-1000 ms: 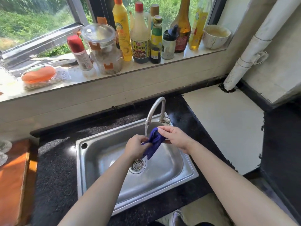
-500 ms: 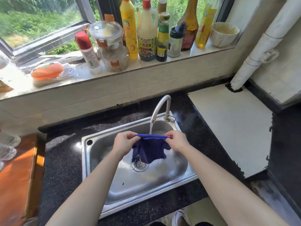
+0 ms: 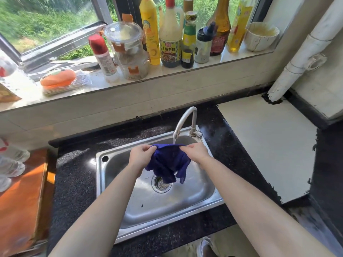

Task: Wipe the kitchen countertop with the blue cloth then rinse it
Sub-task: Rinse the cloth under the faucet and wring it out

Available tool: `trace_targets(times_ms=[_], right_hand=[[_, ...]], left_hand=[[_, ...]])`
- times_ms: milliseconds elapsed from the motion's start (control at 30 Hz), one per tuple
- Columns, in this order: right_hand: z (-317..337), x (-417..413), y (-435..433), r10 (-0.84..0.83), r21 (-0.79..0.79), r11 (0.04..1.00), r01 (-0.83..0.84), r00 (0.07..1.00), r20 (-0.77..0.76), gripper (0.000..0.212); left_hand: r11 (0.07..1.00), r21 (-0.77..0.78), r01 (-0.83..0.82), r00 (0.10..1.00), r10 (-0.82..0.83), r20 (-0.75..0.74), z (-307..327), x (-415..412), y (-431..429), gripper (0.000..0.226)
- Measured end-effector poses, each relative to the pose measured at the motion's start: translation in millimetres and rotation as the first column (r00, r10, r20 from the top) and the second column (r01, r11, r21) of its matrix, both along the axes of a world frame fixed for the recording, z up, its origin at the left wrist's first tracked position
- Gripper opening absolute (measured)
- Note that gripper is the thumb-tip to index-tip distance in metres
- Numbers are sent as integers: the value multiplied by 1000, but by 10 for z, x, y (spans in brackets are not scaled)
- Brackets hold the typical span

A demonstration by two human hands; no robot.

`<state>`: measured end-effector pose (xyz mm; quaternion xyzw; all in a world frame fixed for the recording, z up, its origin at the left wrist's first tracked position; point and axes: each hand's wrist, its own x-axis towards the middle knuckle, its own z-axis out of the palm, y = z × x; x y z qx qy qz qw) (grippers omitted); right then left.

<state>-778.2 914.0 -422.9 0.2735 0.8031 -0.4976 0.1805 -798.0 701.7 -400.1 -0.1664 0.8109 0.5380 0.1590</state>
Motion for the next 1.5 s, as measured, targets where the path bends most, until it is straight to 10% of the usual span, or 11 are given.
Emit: trace_targets(times_ms=[200, 333, 400, 900, 1167, 1267, 1500], right_hand=[[-125, 11, 11, 112, -35, 993, -111, 994, 19, 48], [-142, 66, 12, 104, -166, 977, -136, 976, -189, 9], [-162, 59, 25, 102, -190, 969, -156, 958, -267, 30], [-382, -30, 151, 383, 358, 872, -333, 920, -78, 19], [-292, -26, 160, 53, 56, 997, -49, 995, -81, 32], [-187, -32, 131, -60, -288, 956, 62, 998, 14, 28], [-136, 37, 212, 161, -456, 875, -165, 986, -48, 38]], left_hand=[[999, 18, -42, 999, 42, 24, -112, 6, -56, 13], [998, 27, -65, 998, 65, 0, -145, -5, -64, 11], [997, 37, -73, 997, 73, -8, -152, -27, -52, 11], [996, -34, -83, 996, 81, -41, -177, -266, -34, 18], [998, -37, -51, 998, 53, 42, -239, -337, 58, 19], [997, 76, -8, 993, 0, 115, -254, -349, 137, 14], [948, 316, 25, 975, -94, 203, -312, -219, 254, 36]])
